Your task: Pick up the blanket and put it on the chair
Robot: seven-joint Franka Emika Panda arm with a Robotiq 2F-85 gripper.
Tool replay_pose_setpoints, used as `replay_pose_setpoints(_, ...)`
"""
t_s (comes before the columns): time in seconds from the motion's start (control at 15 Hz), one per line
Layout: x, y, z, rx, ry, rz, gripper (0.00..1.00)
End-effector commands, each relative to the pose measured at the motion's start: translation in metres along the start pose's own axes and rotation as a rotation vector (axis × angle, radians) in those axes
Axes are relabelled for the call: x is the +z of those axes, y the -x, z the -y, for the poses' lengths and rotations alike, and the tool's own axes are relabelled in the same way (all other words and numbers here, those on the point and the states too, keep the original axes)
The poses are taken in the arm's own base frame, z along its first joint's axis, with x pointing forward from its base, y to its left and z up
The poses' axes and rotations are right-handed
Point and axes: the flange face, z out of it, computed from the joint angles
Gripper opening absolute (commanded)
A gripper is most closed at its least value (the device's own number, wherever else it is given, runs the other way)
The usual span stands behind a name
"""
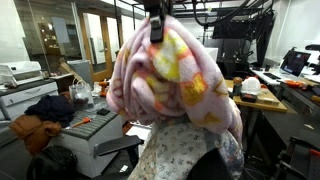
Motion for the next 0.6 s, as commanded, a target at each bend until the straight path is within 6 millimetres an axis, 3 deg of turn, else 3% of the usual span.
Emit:
replay_pose_setpoints(0.0, -0.013, -0.002, 0.012, -0.028, 0.021, -0.012, 0.54)
replay_pose_setpoints(0.27, -0.031, -0.003, 0.008, -0.024, 0.031, -0.062, 0.84)
replay_pose_setpoints(0.4, -0.044, -0.003, -0.003, 0.007, 0.053, -0.111, 0.98)
replay_pose_setpoints(0.53, -0.059, -0.002, -0.021, 0.054, 0.073, -0.166, 1.00)
